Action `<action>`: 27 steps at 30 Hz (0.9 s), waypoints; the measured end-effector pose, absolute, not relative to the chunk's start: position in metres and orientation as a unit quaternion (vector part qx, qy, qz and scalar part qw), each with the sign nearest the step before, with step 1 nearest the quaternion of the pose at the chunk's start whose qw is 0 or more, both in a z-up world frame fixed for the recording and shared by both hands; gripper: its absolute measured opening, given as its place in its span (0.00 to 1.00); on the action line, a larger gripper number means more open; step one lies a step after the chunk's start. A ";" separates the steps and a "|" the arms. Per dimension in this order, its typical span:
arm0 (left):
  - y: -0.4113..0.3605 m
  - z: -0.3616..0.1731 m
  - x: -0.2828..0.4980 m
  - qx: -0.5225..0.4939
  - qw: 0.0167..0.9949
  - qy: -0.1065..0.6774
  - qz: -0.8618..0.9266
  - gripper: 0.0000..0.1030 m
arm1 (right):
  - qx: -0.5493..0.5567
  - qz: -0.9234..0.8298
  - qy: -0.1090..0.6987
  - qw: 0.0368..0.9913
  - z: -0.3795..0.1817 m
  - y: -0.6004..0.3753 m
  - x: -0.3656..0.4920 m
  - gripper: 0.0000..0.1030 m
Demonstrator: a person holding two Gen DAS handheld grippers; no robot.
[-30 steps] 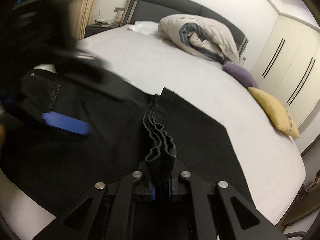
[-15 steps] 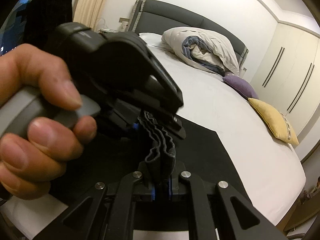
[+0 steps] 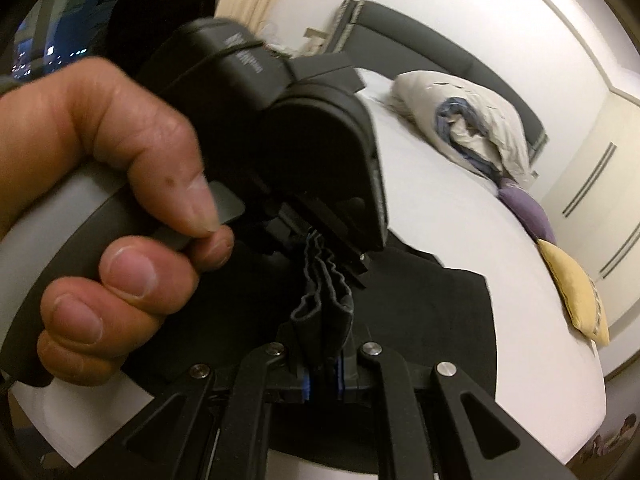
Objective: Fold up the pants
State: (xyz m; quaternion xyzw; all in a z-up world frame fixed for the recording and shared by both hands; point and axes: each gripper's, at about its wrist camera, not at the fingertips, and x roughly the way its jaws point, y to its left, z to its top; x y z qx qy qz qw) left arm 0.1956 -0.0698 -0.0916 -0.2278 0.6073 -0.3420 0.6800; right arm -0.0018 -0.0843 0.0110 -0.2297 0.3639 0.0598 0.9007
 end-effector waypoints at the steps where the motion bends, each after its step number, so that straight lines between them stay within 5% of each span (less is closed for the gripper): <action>1: -0.062 -0.093 0.197 -0.226 0.682 0.607 -0.338 0.08 | -0.231 0.066 0.369 0.898 0.007 -0.078 0.001 0.09; 11: -0.021 -0.104 0.197 -0.211 0.706 0.597 -0.317 0.08 | -0.238 0.084 0.391 0.885 -0.004 -0.066 0.011 0.09; 27: -0.065 -0.109 0.186 -0.185 0.740 0.580 -0.287 0.08 | -0.244 0.101 0.399 0.878 -0.024 -0.074 0.007 0.13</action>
